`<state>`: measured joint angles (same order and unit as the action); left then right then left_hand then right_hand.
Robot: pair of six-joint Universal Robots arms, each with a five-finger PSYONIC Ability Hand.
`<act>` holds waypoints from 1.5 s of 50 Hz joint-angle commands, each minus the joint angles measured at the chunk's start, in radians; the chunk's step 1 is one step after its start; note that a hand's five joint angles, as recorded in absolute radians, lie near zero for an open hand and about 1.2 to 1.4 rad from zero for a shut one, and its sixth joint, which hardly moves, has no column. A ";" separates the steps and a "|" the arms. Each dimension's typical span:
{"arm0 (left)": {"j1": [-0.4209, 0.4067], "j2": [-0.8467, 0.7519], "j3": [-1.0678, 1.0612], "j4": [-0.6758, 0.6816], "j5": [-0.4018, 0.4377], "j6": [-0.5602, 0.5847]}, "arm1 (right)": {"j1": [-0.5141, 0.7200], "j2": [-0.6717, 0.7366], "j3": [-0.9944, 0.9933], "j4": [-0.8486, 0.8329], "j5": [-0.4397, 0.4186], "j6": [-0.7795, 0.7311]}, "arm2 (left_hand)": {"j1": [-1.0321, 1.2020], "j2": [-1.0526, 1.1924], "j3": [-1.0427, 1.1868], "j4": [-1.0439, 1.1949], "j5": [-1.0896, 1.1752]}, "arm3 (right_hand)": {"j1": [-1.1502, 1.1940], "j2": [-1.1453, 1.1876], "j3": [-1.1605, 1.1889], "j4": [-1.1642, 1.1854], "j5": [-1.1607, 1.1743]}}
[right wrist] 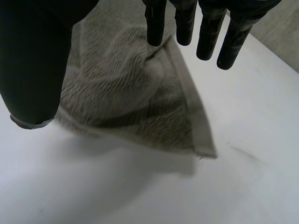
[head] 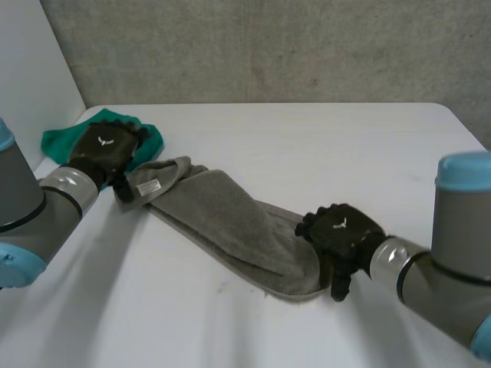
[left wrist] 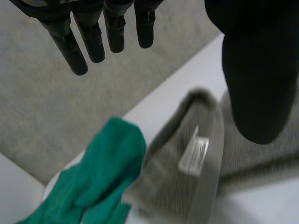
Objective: Fold the laundry.
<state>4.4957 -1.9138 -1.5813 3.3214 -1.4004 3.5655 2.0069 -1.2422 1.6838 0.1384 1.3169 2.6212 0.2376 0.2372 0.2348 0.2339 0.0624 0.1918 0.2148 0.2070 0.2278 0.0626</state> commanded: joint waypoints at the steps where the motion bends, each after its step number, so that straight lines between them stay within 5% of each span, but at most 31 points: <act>1: 0.022 -0.065 0.020 -0.003 0.000 0.016 | 0.004 0.013 0.117 -0.172 0.018 -0.056 | 0.073 0.073 0.076 0.077 0.073 | 0.049 0.026 0.034 0.013 0.003; 13: 0.005 -0.185 0.089 -0.008 -0.009 0.022 | 0.009 0.101 0.129 -0.296 0.062 -0.144 | 0.205 0.205 0.207 0.208 0.205 | 0.427 0.404 0.412 0.391 0.382; 19: -0.001 -0.257 0.162 -0.045 -0.014 0.022 | 0.001 0.110 0.122 -0.330 0.077 -0.147 | 0.856 0.856 0.858 0.859 0.856 | 1.175 1.152 1.160 1.139 1.130; 23: -0.027 -0.267 0.208 -0.072 -0.035 0.021 | -0.004 0.095 0.120 -0.339 0.077 -0.144 | 1.159 1.159 1.161 1.162 1.159 | 1.204 1.181 1.189 1.168 1.159; 37: -0.089 -0.099 0.265 -0.075 -0.134 0.007 | 0.001 -0.132 0.039 -0.252 0.073 -0.130 | 1.145 1.145 1.147 1.148 1.145 | 1.204 1.181 1.189 1.168 1.159; 38: -0.093 -0.082 0.254 -0.082 -0.132 0.007 | 0.001 -0.178 0.013 -0.225 0.073 -0.127 | 0.717 0.718 0.720 0.721 0.718 | 1.204 1.181 1.189 1.168 1.159; 42: -0.125 -0.036 0.202 -0.088 -0.132 -0.011 | -0.002 -0.235 -0.068 -0.162 0.071 -0.095 | 0.347 0.347 0.350 0.350 0.347 | 1.204 1.181 1.189 1.168 1.159; 49: -0.141 0.003 0.077 -0.089 -0.101 -0.071 | -0.007 -0.252 -0.196 -0.039 0.070 -0.040 | 0.305 0.305 0.308 0.308 0.305 | 1.204 1.181 1.189 1.168 1.159; 75: -0.158 -0.366 0.286 -0.065 -0.097 -0.019 | -0.004 -0.258 -0.223 0.040 0.070 -0.027 | 0.123 0.123 0.125 0.126 0.123 | 1.204 1.181 1.189 1.168 1.159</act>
<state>4.3378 -2.2284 -1.3616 3.2464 -1.4966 3.5140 2.0022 -1.4992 1.4481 0.1773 1.3863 2.5945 0.3587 0.3456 0.3495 0.3421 0.1604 0.9596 1.1689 1.1822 1.1913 0.9901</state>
